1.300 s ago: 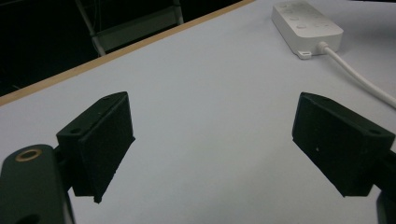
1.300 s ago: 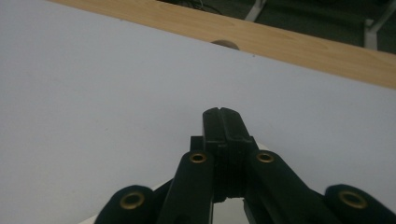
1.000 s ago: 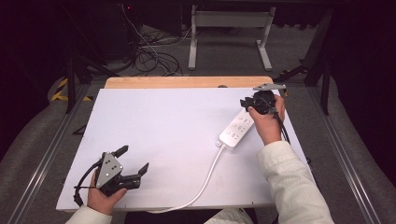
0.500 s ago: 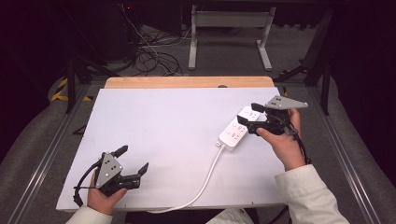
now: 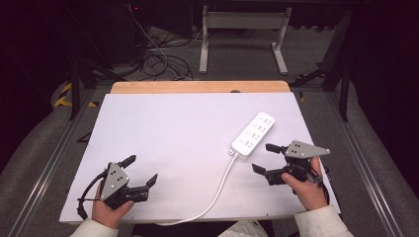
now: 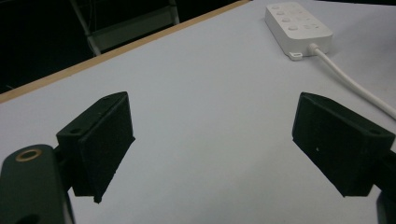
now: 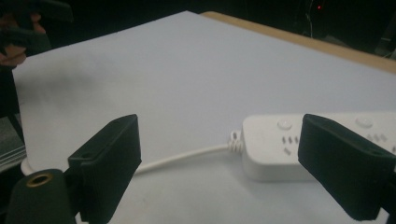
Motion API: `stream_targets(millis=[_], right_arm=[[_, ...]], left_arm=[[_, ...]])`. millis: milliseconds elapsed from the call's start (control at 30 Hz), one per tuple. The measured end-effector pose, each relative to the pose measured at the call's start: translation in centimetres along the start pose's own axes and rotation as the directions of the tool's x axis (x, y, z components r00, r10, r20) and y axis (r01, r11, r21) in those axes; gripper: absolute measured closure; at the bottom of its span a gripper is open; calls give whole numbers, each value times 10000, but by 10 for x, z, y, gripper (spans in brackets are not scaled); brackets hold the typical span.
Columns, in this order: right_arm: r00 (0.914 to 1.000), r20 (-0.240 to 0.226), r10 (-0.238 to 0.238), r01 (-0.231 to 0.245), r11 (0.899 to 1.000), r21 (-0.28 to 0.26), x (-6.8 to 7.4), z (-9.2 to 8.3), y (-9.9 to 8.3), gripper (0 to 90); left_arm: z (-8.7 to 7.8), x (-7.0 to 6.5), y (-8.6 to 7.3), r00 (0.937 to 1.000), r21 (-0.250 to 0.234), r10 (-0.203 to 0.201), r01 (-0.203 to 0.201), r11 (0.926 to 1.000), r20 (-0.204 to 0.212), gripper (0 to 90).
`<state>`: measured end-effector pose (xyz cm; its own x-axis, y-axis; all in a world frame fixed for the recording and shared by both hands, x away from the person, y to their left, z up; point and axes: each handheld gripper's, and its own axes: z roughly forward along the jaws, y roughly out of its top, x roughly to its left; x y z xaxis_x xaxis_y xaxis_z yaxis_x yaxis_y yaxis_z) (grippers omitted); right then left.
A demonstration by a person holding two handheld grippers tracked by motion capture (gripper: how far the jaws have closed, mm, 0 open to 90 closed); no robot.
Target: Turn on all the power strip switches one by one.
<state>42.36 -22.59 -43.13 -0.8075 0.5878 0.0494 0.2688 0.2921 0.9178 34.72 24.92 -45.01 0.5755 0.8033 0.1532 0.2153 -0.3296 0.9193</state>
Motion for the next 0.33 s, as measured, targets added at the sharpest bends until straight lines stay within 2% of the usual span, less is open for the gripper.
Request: stream_targets(millis=[133,200,267,300,333], right_arm=[[9989,-15,476,-477,9987,-194,2,2,-31,135],[9968,-102,793,-793,9968,19,5,5,-44,133],[9978,-196,631,-618,9964,588,9,8,-51,117],[9993,-143,349,-334,9947,968,12,9,-53,107],[9998,-71,211,-203,9946,1021,12,9,-54,105]], left_arm=[[-4,-4,-2,9997,74,246,-246,9997,-28,128],[-6,-5,-4,9991,160,423,-422,9990,-30,128],[-7,-6,-5,9981,218,616,-615,9979,-30,127],[-7,-7,-6,9981,253,622,-622,9977,-9,127],[-7,-6,-7,9980,250,637,-637,9977,-16,127]])
